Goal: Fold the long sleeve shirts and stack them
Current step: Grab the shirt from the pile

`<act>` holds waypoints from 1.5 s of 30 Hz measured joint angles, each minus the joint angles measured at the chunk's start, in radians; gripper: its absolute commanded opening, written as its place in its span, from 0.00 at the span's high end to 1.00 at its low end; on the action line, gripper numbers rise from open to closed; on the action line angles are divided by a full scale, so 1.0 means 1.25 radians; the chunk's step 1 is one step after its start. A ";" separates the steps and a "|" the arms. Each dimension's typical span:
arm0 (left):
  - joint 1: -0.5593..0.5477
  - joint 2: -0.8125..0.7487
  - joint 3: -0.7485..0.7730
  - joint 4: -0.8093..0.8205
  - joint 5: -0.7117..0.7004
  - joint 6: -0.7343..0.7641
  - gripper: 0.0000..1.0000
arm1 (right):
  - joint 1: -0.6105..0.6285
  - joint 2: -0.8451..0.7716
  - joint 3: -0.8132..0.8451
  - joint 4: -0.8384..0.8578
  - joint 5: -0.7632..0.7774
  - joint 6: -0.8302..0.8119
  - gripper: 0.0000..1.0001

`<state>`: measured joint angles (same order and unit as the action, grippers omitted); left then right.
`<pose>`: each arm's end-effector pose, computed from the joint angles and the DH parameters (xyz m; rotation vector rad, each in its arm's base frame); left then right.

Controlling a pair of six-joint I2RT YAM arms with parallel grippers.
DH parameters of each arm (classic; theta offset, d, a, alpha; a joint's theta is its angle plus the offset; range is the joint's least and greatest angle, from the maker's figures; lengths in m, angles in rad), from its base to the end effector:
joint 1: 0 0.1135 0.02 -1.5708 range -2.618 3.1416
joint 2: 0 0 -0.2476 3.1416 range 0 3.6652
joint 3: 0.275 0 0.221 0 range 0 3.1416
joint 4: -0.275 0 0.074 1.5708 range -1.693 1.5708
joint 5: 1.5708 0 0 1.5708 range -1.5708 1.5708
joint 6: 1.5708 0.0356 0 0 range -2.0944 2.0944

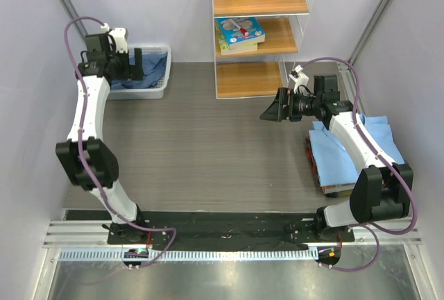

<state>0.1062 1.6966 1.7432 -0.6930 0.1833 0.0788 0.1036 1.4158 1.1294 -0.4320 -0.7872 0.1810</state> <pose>0.3465 0.0304 0.3633 0.0707 2.2053 -0.1003 0.2733 0.0538 0.2904 -0.3295 2.2155 1.0465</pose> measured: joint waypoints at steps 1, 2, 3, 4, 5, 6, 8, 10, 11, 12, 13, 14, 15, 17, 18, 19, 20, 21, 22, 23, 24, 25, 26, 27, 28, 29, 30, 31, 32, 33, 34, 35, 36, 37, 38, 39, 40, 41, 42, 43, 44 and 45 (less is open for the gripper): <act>0.005 0.040 0.037 0.014 -0.011 0.004 0.00 | 0.000 0.000 0.000 0.000 0.000 0.000 0.00; 0.011 0.089 0.080 0.027 -0.023 0.006 0.00 | 0.000 0.000 0.000 0.000 0.000 0.000 0.00; 0.016 0.132 0.116 0.047 -0.031 0.007 0.00 | 0.000 0.000 0.000 0.000 0.000 -0.001 0.00; 0.020 0.172 0.145 0.067 -0.040 0.006 0.00 | 0.000 0.000 0.000 0.000 0.000 -0.002 0.00; 0.025 0.214 0.172 0.083 -0.045 0.007 0.00 | 0.000 0.000 0.000 -0.001 0.000 -0.002 0.00; 0.029 0.257 0.196 0.103 -0.054 0.007 0.00 | 0.000 0.000 0.000 -0.001 0.000 -0.002 0.00; 0.035 0.333 0.239 0.119 -0.073 0.010 0.00 | 0.000 0.001 0.000 -0.001 0.000 -0.002 0.00; 0.038 0.415 0.295 0.135 -0.092 0.017 0.00 | 0.000 0.004 0.000 0.000 0.000 -0.002 0.00; 0.038 0.450 0.318 0.138 -0.102 0.025 0.00 | 0.000 0.007 0.000 0.000 0.000 -0.002 0.00; 0.040 0.486 0.343 0.140 -0.108 0.031 0.00 | 0.000 0.011 0.000 0.000 0.001 -0.002 0.00; 0.040 0.515 0.362 0.144 -0.112 0.037 0.00 | 0.000 0.015 0.000 0.000 0.001 -0.002 0.00; 0.041 0.551 0.390 0.144 -0.117 0.047 0.00 | 0.000 0.020 0.000 0.000 0.001 -0.002 0.00; 0.041 0.579 0.410 0.145 -0.120 0.053 0.00 | 0.000 0.023 0.000 0.000 0.003 -0.002 0.00; 0.041 0.631 0.451 0.147 -0.126 0.065 0.00 | 0.000 0.029 0.000 -0.001 0.007 -0.003 0.00; 0.041 0.664 0.479 0.146 -0.128 0.072 0.00 | 0.000 0.031 0.000 -0.001 0.009 -0.004 0.00; 0.041 0.688 0.498 0.150 -0.133 0.076 0.00 | 0.000 0.032 0.000 -0.002 0.012 -0.005 0.00; 0.041 0.707 0.515 0.151 -0.140 0.081 0.02 | 0.000 0.032 0.000 -0.002 0.014 -0.005 0.00; 0.041 0.721 0.525 0.153 -0.145 0.088 0.06 | 0.000 0.034 0.000 -0.002 0.016 -0.006 0.00; 0.041 0.735 0.534 0.157 -0.149 0.093 0.11 | 0.000 0.036 0.000 -0.002 0.016 -0.007 0.00; 0.041 0.743 0.540 0.162 -0.152 0.097 0.23 | 0.000 0.039 0.000 -0.002 0.018 -0.008 0.00; 0.041 0.750 0.546 0.169 -0.155 0.104 0.33 | 0.000 0.042 0.000 -0.002 0.020 -0.009 0.00; 0.041 0.756 0.553 0.175 -0.160 0.115 0.45 | 0.000 0.046 0.000 -0.002 0.021 -0.009 0.00; 0.041 0.760 0.559 0.178 -0.161 0.117 0.68 | 0.000 0.051 0.000 -0.003 0.022 -0.009 0.00; 0.041 0.765 0.571 0.180 -0.164 0.126 0.82 | 0.000 0.055 0.000 -0.004 0.024 -0.009 0.00; 0.042 0.771 0.584 0.181 -0.167 0.137 1.00 | 0.000 0.058 0.000 -0.005 0.026 -0.009 0.00; 0.042 0.774 0.594 0.181 -0.169 0.133 1.00 | 0.000 0.061 0.000 -0.006 0.027 -0.009 0.00; 0.042 0.775 0.604 0.181 -0.169 0.135 1.00 | 0.000 0.062 0.001 -0.008 0.028 -0.009 0.00; 0.042 0.775 0.612 0.181 -0.168 0.137 1.00 | 0.000 0.063 0.002 -0.011 0.030 -0.009 0.00; 0.042 0.772 0.618 0.183 -0.168 0.135 1.00 | 0.000 0.063 0.005 -0.013 0.030 -0.009 0.00; 0.042 0.767 0.617 0.184 -0.166 0.131 1.00 | 0.000 0.063 0.008 -0.013 0.030 -0.009 0.00; 0.042 0.757 0.614 0.185 -0.161 0.127 1.00 | 0.000 0.063 0.011 -0.012 0.030 -0.009 0.00; 0.043 0.739 0.602 0.185 -0.150 0.117 1.00 | 0.000 0.063 0.013 -0.012 0.030 -0.009 0.01; 0.045 0.713 0.584 0.182 -0.138 0.104 1.00 | 0.000 0.063 0.014 -0.011 0.030 -0.009 0.00; 0.045 0.689 0.574 0.179 -0.127 0.092 1.00 | 0.000 0.063 0.014 -0.012 0.030 -0.009 0.00; 0.046 0.655 0.561 0.179 -0.110 0.075 1.00 | 0.000 0.063 0.014 -0.012 0.030 -0.009 0.00; 0.046 0.611 0.545 0.175 -0.089 0.056 1.00 | 0.000 0.063 0.014 -0.012 0.029 -0.009 0.00; 0.046 0.558 0.532 0.166 -0.068 0.037 1.00 | 0.000 0.063 0.014 -0.013 0.029 -0.009 0.00; 0.046 0.515 0.526 0.162 -0.050 0.022 1.00 | 0.000 0.063 0.014 -0.012 0.028 -0.009 0.00; 0.046 0.462 0.524 0.160 -0.027 0.001 1.00 | 0.000 0.062 0.014 -0.012 0.027 -0.009 0.00; 0.046 0.418 0.524 0.159 -0.010 -0.016 1.00 | 0.000 0.061 0.014 -0.013 0.027 -0.008 0.00; 0.046 0.363 0.524 0.159 0.011 -0.036 1.00 | 0.000 0.060 0.014 -0.012 0.026 -0.008 0.00; 0.045 0.307 0.524 0.161 0.036 -0.059 1.00 | 0.000 0.058 0.015 -0.013 0.024 -0.008 0.00</act>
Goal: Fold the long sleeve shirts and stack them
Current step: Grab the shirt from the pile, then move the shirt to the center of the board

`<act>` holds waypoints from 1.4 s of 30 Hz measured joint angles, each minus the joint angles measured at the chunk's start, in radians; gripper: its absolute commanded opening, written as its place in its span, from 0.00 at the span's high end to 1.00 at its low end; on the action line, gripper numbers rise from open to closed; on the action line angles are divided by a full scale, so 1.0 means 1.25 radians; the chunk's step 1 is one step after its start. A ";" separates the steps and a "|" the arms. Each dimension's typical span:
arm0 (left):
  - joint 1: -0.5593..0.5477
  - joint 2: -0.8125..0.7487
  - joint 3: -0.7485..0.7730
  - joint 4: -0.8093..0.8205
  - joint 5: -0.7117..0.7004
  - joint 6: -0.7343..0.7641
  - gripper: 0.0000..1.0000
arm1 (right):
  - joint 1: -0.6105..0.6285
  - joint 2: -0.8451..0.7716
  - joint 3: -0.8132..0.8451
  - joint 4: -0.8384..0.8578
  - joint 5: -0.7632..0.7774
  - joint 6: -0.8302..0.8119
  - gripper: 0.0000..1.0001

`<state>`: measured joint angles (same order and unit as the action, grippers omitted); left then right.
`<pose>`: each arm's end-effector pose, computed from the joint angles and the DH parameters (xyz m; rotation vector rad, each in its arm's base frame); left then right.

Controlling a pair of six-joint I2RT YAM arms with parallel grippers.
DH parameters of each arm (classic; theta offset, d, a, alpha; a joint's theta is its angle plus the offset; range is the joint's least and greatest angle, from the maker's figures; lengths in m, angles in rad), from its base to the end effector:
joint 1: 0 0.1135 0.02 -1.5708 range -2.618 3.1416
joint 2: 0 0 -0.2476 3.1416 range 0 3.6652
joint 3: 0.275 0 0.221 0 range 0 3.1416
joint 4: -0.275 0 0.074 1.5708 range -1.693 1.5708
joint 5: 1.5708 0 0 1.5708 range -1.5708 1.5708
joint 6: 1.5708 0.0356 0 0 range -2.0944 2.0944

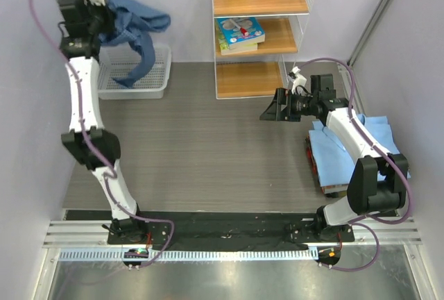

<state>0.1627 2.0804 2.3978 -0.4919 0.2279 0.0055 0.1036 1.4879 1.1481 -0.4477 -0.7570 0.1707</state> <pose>0.4268 0.0619 0.4342 0.0299 1.7411 -0.0755 0.2864 0.0544 0.2752 -0.2970 2.2858 1.0245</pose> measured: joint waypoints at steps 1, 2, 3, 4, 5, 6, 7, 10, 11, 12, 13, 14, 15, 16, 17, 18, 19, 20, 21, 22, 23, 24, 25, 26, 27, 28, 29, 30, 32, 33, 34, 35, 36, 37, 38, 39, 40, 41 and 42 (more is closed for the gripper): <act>-0.001 -0.056 -0.002 0.003 0.027 -0.021 1.00 | 0.000 -0.002 0.001 0.000 -0.002 0.000 0.00; -0.001 -0.101 -0.006 0.005 0.049 -0.037 1.00 | 0.000 -0.002 0.003 -0.001 -0.004 0.000 0.00; -0.002 -0.157 -0.020 0.013 0.079 -0.060 1.00 | 0.000 -0.004 0.005 0.000 -0.005 0.000 0.00; -0.003 -0.213 -0.038 0.020 0.114 -0.089 1.00 | 0.000 -0.004 0.008 0.000 -0.008 0.000 0.00; -0.003 -0.256 -0.054 0.023 0.145 -0.110 0.99 | 0.000 -0.004 0.009 0.001 -0.010 0.001 0.00; -0.003 -0.300 -0.077 0.033 0.185 -0.136 0.93 | 0.000 -0.004 0.010 0.001 -0.012 0.000 0.00; -0.001 -0.349 -0.119 0.059 0.244 -0.170 0.81 | 0.000 -0.004 0.010 0.001 -0.014 0.000 0.00; 0.017 -0.481 -0.325 0.152 0.429 -0.261 0.14 | 0.000 -0.004 0.013 -0.001 -0.021 -0.001 0.00; 0.030 -0.521 -0.400 0.170 0.484 -0.286 0.05 | 0.000 -0.004 0.015 -0.002 -0.022 -0.002 0.00; 0.046 -0.548 -0.461 0.177 0.528 -0.297 0.02 | 0.000 -0.004 0.018 -0.003 -0.024 -0.007 0.00; 0.074 -0.568 -0.531 0.187 0.571 -0.310 0.00 | 0.000 -0.004 0.022 -0.009 -0.025 -0.015 0.00; 0.121 -0.582 -0.608 0.180 0.615 -0.302 0.00 | 0.000 -0.004 0.027 -0.015 -0.025 -0.025 0.00; 0.157 -0.582 -0.653 0.162 0.635 -0.284 0.00 | 0.002 -0.004 0.031 -0.025 -0.024 -0.034 0.00; 0.199 -0.573 -0.687 0.114 0.651 -0.246 0.00 | 0.005 -0.004 0.036 -0.036 -0.019 -0.050 0.00; 0.236 -0.540 -0.706 0.020 0.649 -0.153 0.00 | 0.009 -0.004 0.041 -0.049 -0.012 -0.069 0.00; 0.261 -0.501 -0.714 -0.072 0.641 -0.060 0.00 | 0.015 -0.003 0.044 -0.060 -0.006 -0.084 0.00; 0.272 -0.476 -0.720 -0.133 0.630 0.007 0.00 | 0.026 -0.002 0.047 -0.070 0.005 -0.103 0.00; 0.275 -0.455 -0.730 -0.193 0.620 0.066 0.00 | 0.038 0.001 0.050 -0.080 0.016 -0.121 0.00; 0.272 -0.442 -0.753 -0.261 0.603 0.144 0.00 | 0.054 0.006 0.054 -0.093 0.025 -0.139 0.00; 0.265 -0.440 -0.778 -0.315 0.591 0.201 0.00 | 0.074 0.015 0.061 -0.103 0.034 -0.156 0.00; 0.260 -0.441 -0.794 -0.355 0.585 0.238 0.00 | 0.095 0.028 0.069 -0.110 0.046 -0.172 0.00; 0.255 -0.442 -0.811 -0.388 0.578 0.281 0.00 | 0.112 0.041 0.076 -0.116 0.054 -0.183 0.00; 0.248 -0.443 -0.828 -0.413 0.572 0.319 0.00 | 0.135 0.059 0.087 -0.123 0.066 -0.197 0.00; 0.239 -0.445 -0.843 -0.432 0.565 0.351 0.00 | 0.157 0.079 0.097 -0.125 0.081 -0.210 0.00; 0.228 -0.448 -0.860 -0.439 0.551 0.373 0.00 | 0.172 0.098 0.105 -0.127 0.093 -0.220 0.00; 0.215 -0.454 -0.878 -0.440 0.536 0.388 0.00 | 0.193 0.126 0.120 -0.133 0.110 -0.230 0.00; 0.191 -0.466 -0.905 -0.437 0.508 0.404 0.00 | 0.208 0.152 0.132 -0.132 0.126 -0.238 0.00; 0.158 -0.478 -0.933 -0.431 0.485 0.415 0.00 | 0.219 0.172 0.141 -0.131 0.138 -0.242 0.00; 0.080 -0.504 -0.987 -0.407 0.432 0.418 0.00 | 0.242 0.221 0.168 -0.133 0.161 -0.250 0.00; 0.034 -0.515 -1.015 -0.390 0.402 0.415 0.00 | 0.252 0.243 0.181 -0.132 0.174 -0.253 0.00; -0.002 -0.523 -1.038 -0.372 0.379 0.407 0.00 | 0.262 0.265 0.193 -0.128 0.186 -0.256 0.00; -0.049 -0.533 -1.070 -0.342 0.341 0.393 0.00 | 0.275 0.284 0.202 -0.125 0.202 -0.259 0.00; -0.086 -0.538 -1.098 -0.320 0.308 0.376 0.00 | 0.283 0.305 0.210 -0.120 0.224 -0.264 0.00; -0.107 -0.539 -1.118 -0.305 0.285 0.366 0.00 | 0.296 0.314 0.211 -0.119 0.233 -0.266 0.00; -0.125 -0.539 -1.140 -0.284 0.255 0.351 0.01 | 0.310 0.326 0.211 -0.118 0.249 -0.269 0.02; -0.139 -0.536 -1.162 -0.263 0.219 0.332 0.08 | 0.325 0.336 0.211 -0.118 0.264 -0.272 0.05; -0.146 -0.532 -1.174 -0.250 0.196 0.321 0.31 | 0.338 0.345 0.211 -0.117 0.278 -0.276 0.19; -0.154 -0.526 -1.185 -0.235 0.172 0.308 0.45 | 0.355 0.357 0.211 -0.115 0.295 -0.280 0.33; -0.158 -0.519 -1.191 -0.221 0.150 0.292 0.58 | 0.368 0.367 0.211 -0.113 0.309 -0.287 0.49</act>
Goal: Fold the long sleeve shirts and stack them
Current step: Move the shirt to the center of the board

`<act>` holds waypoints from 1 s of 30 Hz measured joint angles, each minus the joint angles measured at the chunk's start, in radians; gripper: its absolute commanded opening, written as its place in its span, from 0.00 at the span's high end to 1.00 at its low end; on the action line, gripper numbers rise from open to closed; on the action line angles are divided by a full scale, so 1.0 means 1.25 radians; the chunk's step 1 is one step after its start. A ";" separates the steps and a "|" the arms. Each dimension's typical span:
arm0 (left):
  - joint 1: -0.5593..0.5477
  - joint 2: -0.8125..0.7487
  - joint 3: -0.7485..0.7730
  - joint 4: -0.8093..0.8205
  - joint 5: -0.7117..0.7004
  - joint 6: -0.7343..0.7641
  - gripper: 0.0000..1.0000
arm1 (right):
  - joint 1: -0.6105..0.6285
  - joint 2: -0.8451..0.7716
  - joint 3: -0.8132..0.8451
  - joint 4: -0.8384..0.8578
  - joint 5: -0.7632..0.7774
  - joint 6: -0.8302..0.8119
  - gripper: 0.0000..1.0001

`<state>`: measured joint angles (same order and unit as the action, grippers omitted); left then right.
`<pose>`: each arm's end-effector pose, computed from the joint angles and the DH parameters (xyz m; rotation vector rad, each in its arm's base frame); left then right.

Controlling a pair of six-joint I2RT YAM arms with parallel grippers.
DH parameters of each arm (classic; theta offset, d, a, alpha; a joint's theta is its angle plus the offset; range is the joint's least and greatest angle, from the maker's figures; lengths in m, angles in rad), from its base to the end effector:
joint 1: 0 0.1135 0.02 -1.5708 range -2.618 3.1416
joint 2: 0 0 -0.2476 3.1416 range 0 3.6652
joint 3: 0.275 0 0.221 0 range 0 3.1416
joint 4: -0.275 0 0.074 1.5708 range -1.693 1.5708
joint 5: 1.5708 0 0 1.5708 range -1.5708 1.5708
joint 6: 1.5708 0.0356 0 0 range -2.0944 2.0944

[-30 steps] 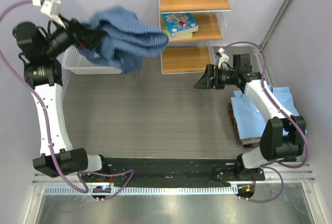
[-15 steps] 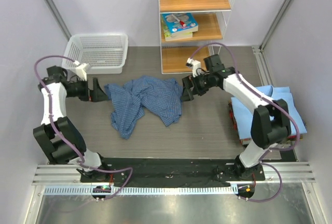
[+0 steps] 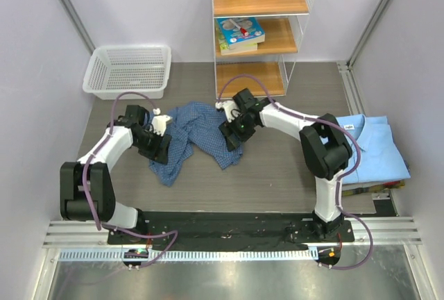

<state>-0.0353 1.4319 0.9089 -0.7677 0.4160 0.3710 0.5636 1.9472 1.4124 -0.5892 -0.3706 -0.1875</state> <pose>0.2288 -0.0225 0.2021 0.6360 2.6814 -0.5083 0.3067 0.2090 0.1903 -1.1005 2.4769 0.6136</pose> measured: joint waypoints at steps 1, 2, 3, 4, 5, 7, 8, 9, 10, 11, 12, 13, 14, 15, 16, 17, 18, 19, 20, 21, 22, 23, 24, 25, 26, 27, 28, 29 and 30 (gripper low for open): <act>-0.002 0.009 -0.001 0.011 -0.019 -0.014 0.82 | 0.014 0.012 0.002 0.000 0.018 -0.003 0.73; -0.002 0.016 0.001 0.018 -0.031 -0.025 0.93 | 0.023 0.020 0.004 -0.001 0.032 -0.008 0.83; 0.003 0.021 0.007 0.021 -0.040 -0.035 0.99 | 0.033 0.027 0.006 -0.003 0.049 -0.010 0.99; 0.009 0.022 0.016 0.020 -0.045 -0.045 1.00 | 0.040 0.029 0.009 -0.007 0.064 -0.013 0.99; 0.020 0.022 0.033 0.012 -0.045 -0.049 1.00 | 0.042 0.029 0.014 -0.016 0.081 -0.014 0.99; 0.064 0.020 0.100 -0.001 -0.038 -0.062 1.00 | 0.033 0.017 0.031 -0.033 0.106 -0.019 0.99; 0.084 0.016 0.132 0.000 -0.037 -0.064 1.00 | 0.026 0.008 0.041 -0.043 0.113 -0.023 0.99; 0.106 0.012 0.172 -0.007 -0.031 -0.066 1.00 | 0.015 -0.007 0.057 -0.062 0.120 -0.033 0.99; 0.128 0.006 0.218 -0.012 -0.022 -0.068 1.00 | 0.002 -0.026 0.075 -0.079 0.129 -0.042 0.99; 0.149 -0.002 0.261 -0.011 -0.015 -0.070 1.00 | -0.012 -0.046 0.097 -0.102 0.135 -0.055 0.99; 0.164 -0.011 0.295 -0.014 -0.005 -0.072 1.00 | -0.023 -0.066 0.121 -0.121 0.140 -0.065 0.99; 0.178 -0.020 0.331 -0.020 0.007 -0.075 1.00 | -0.035 -0.089 0.157 -0.148 0.146 -0.081 0.99; 0.190 -0.031 0.366 -0.025 0.020 -0.077 1.00 | -0.045 -0.114 0.195 -0.172 0.151 -0.095 0.99; 0.196 -0.042 0.392 -0.031 0.030 -0.079 1.00 | -0.053 -0.135 0.229 -0.193 0.158 -0.111 0.98; 0.199 -0.058 0.413 -0.033 0.042 -0.080 1.00 | -0.061 -0.161 0.265 -0.215 0.165 -0.128 0.97; 0.199 -0.072 0.422 -0.036 0.049 -0.081 1.00 | -0.064 -0.182 0.288 -0.233 0.172 -0.143 0.95; 0.200 -0.091 0.425 -0.038 0.056 -0.082 1.00 | -0.066 -0.205 0.308 -0.254 0.179 -0.161 0.92; 0.201 -0.105 0.425 -0.040 0.059 -0.082 1.00 | -0.065 -0.227 0.320 -0.274 0.183 -0.178 0.90; 0.201 -0.117 0.424 -0.044 0.057 -0.083 1.00 | -0.063 -0.248 0.324 -0.294 0.188 -0.193 0.89; 0.201 -0.123 0.421 -0.044 0.052 -0.083 1.00 | -0.060 -0.264 0.323 -0.316 0.191 -0.209 0.87; 0.203 -0.122 0.420 -0.043 0.045 -0.083 1.00 | -0.059 -0.270 0.321 -0.338 0.194 -0.221 0.86; 0.208 -0.110 0.417 -0.036 0.028 -0.084 1.00 | -0.058 -0.258 0.321 -0.362 0.194 -0.230 0.85; 0.212 -0.096 0.415 -0.031 0.015 -0.085 1.00 | -0.057 -0.243 0.322 -0.378 0.193 -0.235 0.85; 0.219 -0.074 0.414 -0.026 0.001 -0.085 1.00 | -0.056 -0.212 0.327 -0.397 0.191 -0.237 0.88; 0.226 -0.042 0.415 -0.023 -0.014 -0.086 1.00 | -0.055 -0.180 0.331 -0.408 0.191 -0.238 0.92; 0.235 -0.013 0.419 -0.022 -0.024 -0.086 1.00 | -0.055 -0.135 0.334 -0.416 0.194 -0.238 0.99; 0.248 0.027 0.423 -0.022 -0.029 -0.086 1.00 | -0.058 -0.091 0.333 -0.416 0.204 -0.237 0.99; 0.258 0.055 0.423 -0.023 -0.032 -0.085 1.00 | -0.062 -0.054 0.330 -0.410 0.216 -0.235 0.99; 0.267 0.077 0.421 -0.030 -0.031 -0.081 1.00 | -0.070 -0.021 0.324 -0.400 0.226 -0.230 0.99</act>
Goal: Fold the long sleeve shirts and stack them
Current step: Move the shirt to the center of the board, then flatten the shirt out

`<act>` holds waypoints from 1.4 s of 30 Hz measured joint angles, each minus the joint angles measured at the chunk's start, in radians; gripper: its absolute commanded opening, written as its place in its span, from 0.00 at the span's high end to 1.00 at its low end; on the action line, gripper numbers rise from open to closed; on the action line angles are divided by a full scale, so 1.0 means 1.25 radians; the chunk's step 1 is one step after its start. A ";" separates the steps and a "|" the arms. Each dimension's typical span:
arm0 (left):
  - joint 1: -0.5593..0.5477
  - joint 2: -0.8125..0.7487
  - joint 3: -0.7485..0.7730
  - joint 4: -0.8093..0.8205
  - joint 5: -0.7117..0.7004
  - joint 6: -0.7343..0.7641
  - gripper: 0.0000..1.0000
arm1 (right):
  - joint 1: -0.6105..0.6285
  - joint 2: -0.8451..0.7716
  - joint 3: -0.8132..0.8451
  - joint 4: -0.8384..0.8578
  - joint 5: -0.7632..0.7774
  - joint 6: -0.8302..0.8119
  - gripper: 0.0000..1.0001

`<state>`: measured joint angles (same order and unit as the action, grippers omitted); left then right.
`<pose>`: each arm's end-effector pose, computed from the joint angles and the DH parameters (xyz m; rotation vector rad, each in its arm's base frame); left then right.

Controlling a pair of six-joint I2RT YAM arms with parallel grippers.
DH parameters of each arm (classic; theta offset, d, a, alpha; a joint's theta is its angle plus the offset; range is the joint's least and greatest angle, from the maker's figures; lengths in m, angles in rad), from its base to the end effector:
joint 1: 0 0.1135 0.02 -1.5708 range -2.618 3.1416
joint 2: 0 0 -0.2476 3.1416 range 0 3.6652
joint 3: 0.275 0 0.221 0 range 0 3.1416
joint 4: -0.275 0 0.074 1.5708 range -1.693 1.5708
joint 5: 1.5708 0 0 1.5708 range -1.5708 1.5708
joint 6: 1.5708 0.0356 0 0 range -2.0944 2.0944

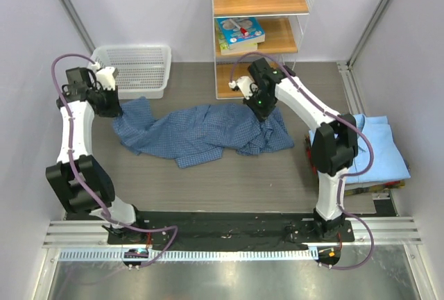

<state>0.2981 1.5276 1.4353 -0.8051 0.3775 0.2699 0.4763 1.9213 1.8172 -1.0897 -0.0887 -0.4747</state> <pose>0.2843 0.0736 0.3173 0.1260 2.3907 -0.2037 0.3212 0.1693 0.2819 -1.2853 2.4451 0.1230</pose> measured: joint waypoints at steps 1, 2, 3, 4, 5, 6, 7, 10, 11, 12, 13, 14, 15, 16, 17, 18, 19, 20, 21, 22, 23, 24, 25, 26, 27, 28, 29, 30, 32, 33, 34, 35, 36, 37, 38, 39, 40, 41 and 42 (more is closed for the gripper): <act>0.005 0.007 -0.005 -0.006 0.005 0.009 1.00 | -0.014 0.029 -0.001 0.004 0.012 0.003 0.99; 0.012 0.007 -0.011 -0.021 0.013 0.023 1.00 | -0.027 0.047 0.001 0.008 0.022 0.005 0.99; 0.018 -0.003 -0.014 -0.049 0.038 0.052 1.00 | -0.049 0.066 0.014 0.006 0.033 0.007 0.99; 0.018 -0.018 -0.016 -0.070 0.060 0.077 1.00 | -0.072 0.076 0.032 0.009 0.039 0.008 0.99; 0.015 -0.042 -0.021 -0.097 0.089 0.112 1.00 | -0.086 0.079 0.050 0.010 0.042 0.009 0.99; 0.010 -0.071 -0.022 -0.132 0.118 0.146 1.00 | -0.103 0.079 0.081 0.009 0.040 0.009 0.99; -0.004 -0.110 -0.023 -0.175 0.149 0.191 1.00 | -0.118 0.079 0.115 0.013 0.038 0.008 0.99; -0.104 -0.242 -0.025 -0.263 0.227 0.274 1.00 | -0.123 0.063 0.192 0.044 0.027 0.003 0.99; -0.162 -0.287 -0.028 -0.279 0.253 0.282 1.00 | -0.114 0.053 0.209 0.055 0.020 0.000 0.99; -0.233 -0.327 -0.031 -0.289 0.280 0.284 1.00 | -0.106 0.045 0.218 0.061 0.012 -0.002 0.99; -0.288 -0.354 -0.034 -0.290 0.302 0.271 1.00 | -0.095 0.036 0.223 0.070 -0.001 -0.005 0.99; -0.375 -0.380 -0.044 -0.277 0.325 0.243 1.00 | -0.082 0.024 0.226 0.078 -0.017 -0.009 0.99; -0.449 -0.397 -0.053 -0.264 0.344 0.216 0.99 | -0.074 0.016 0.226 0.082 -0.029 -0.013 0.94; -0.522 -0.412 -0.062 -0.245 0.362 0.184 0.97 | -0.064 0.009 0.226 0.085 -0.039 -0.017 0.89; -0.591 -0.416 -0.069 -0.223 0.385 0.154 0.94 | -0.056 0.002 0.220 0.093 -0.047 -0.020 0.72; -0.632 -0.412 -0.072 -0.206 0.403 0.126 0.83 | -0.049 -0.005 0.208 0.102 -0.054 -0.023 0.63; -0.665 -0.400 -0.072 -0.186 0.422 0.095 0.69 | -0.045 -0.010 0.194 0.108 -0.054 -0.024 0.52; -0.692 -0.377 -0.066 -0.170 0.441 0.070 0.59 | -0.044 -0.013 0.180 0.113 -0.046 -0.029 0.33; -0.710 -0.347 -0.052 -0.163 0.453 0.051 0.53 | -0.045 -0.014 0.166 0.116 -0.036 -0.031 0.27; -0.724 -0.317 -0.032 -0.152 0.458 0.027 0.52 | -0.049 -0.013 0.154 0.116 -0.026 -0.028 0.23; -0.729 -0.281 -0.016 -0.132 0.451 0.002 0.51 | -0.056 -0.011 0.141 0.113 -0.023 -0.028 0.13; -0.722 -0.252 -0.009 -0.114 0.446 -0.015 0.51 | -0.066 -0.011 0.127 0.106 -0.027 -0.025 0.13; -0.690 -0.221 -0.008 -0.096 0.448 -0.043 0.50 | -0.080 -0.011 0.112 0.093 -0.035 -0.018 0.12; -0.674 -0.197 -0.009 -0.084 0.449 -0.064 0.49 | -0.098 -0.018 0.085 0.087 -0.057 -0.014 0.11; -0.573 -0.172 -0.016 -0.058 0.461 -0.092 0.49 | -0.109 -0.030 0.056 0.084 -0.074 -0.015 0.11; -0.499 -0.151 -0.024 -0.042 0.476 -0.110 0.48 | -0.121 -0.055 0.001 0.082 -0.097 -0.015 0.11; -0.434 -0.132 -0.032 -0.035 0.479 -0.117 0.46 | -0.136 -0.092 -0.069 0.077 -0.128 -0.016 0.11; -0.370 -0.113 -0.042 -0.033 0.480 -0.120 0.45 | -0.142 -0.133 -0.128 0.060 -0.158 -0.017 0.11; -0.260 -0.091 -0.083 -0.031 0.479 -0.113 0.42 | -0.124 -0.228 -0.251 0.048 -0.212 -0.020 0.08; -0.229 -0.090 -0.108 -0.028 0.476 -0.110 0.34 | -0.100 -0.272 -0.295 0.043 -0.232 -0.019 0.08; -0.197 -0.091 -0.140 -0.029 0.475 -0.106 0.30 | -0.057 -0.327 -0.349 0.053 -0.252 -0.020 0.06; -0.175 -0.091 -0.166 -0.030 0.472 -0.101 0.19 | 0.000 -0.375 -0.398 0.063 -0.266 -0.019 0.05; -0.156 -0.090 -0.188 -0.036 0.466 -0.096 0.18 | 0.053 -0.409 -0.433 0.067 -0.280 -0.019 0.04; -0.146 -0.089 -0.201 -0.043 0.460 -0.081 0.17 | 0.110 -0.426 -0.465 0.077 -0.291 -0.020 0.02; -0.140 -0.089 -0.212 -0.055 0.451 -0.062 0.17 | 0.157 -0.432 -0.490 0.089 -0.296 -0.020 0.01; -0.139 -0.089 -0.218 -0.063 0.446 -0.044 0.16 | 0.195 -0.425 -0.516 0.104 -0.287 -0.019 0.01; -0.140 -0.089 -0.224 -0.072 0.442 -0.013 0.17 | 0.221 -0.409 -0.535 0.121 -0.277 -0.018 0.00; -0.140 -0.091 -0.231 -0.084 0.438 0.020 0.17 | 0.243 -0.382 -0.554 0.142 -0.263 -0.016 0.00; -0.141 -0.092 -0.239 -0.097 0.435 0.054 0.17 | 0.263 -0.349 -0.567 0.157 -0.244 -0.012 0.00</act>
<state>0.1215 1.4128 1.1366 -0.9264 0.9207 0.3378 0.8051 1.4845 1.1084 -0.8940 -0.3939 -0.4892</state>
